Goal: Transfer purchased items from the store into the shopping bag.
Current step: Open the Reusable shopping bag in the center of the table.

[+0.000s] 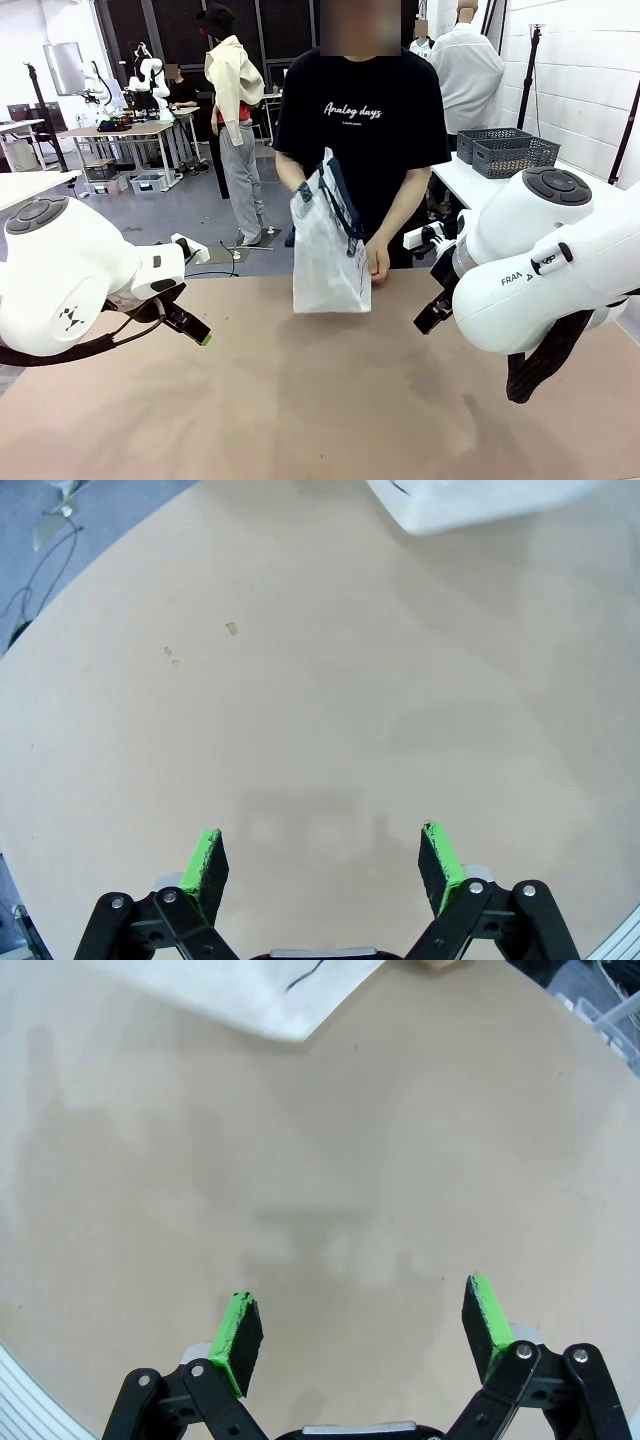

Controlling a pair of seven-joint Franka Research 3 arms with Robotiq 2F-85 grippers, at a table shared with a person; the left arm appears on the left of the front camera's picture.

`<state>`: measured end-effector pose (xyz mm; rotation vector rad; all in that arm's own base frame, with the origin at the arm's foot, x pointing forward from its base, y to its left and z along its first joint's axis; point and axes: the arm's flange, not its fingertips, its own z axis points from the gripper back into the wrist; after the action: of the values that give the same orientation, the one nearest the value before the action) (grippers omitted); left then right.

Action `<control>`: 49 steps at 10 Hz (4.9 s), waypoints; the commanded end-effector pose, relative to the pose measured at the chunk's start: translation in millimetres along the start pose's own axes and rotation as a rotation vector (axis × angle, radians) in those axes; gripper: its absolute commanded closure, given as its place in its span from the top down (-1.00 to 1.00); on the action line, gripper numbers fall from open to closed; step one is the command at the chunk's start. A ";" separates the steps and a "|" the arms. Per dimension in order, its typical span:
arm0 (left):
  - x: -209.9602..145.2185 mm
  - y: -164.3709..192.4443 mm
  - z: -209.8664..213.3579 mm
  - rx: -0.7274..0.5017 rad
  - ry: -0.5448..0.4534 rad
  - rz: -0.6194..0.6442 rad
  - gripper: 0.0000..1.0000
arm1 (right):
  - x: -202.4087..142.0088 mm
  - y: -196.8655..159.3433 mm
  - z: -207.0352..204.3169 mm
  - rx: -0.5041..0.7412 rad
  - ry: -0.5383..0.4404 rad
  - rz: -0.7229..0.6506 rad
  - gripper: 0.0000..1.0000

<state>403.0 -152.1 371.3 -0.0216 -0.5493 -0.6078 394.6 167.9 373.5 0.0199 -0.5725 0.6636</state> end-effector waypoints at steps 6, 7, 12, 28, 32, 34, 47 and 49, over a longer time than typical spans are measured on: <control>-0.3 1.0 0.1 0.001 0.000 0.002 1.00 | 0.0 -0.1 0.0 0.000 0.000 -0.001 1.00; -0.3 1.0 0.1 0.001 0.000 0.002 1.00 | 0.0 -0.1 0.0 0.000 0.000 -0.001 1.00; -0.3 1.0 0.1 0.001 0.000 0.002 1.00 | 0.0 -0.1 0.0 0.000 0.000 -0.001 1.00; 94.2 12.6 83.2 -0.280 0.136 0.214 1.00 | 132.8 3.3 65.8 0.122 0.211 0.048 1.00; 158.0 16.1 113.5 -0.316 0.075 0.249 1.00 | 230.6 -21.3 92.7 0.138 0.244 -0.052 1.00; 167.0 5.5 119.6 -0.392 0.029 0.150 1.00 | 236.4 -15.6 90.1 0.130 0.166 0.043 1.00; 201.6 -15.9 109.9 -0.397 0.178 0.410 1.00 | 341.2 39.1 45.6 0.216 0.370 -0.216 1.00; 202.4 -15.9 101.7 -0.413 0.181 0.406 1.00 | 344.1 42.4 38.6 0.230 0.380 -0.227 1.00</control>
<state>479.3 -253.8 555.0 -0.4253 -0.2268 -0.3306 563.1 384.7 564.1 0.1795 -0.1377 0.5155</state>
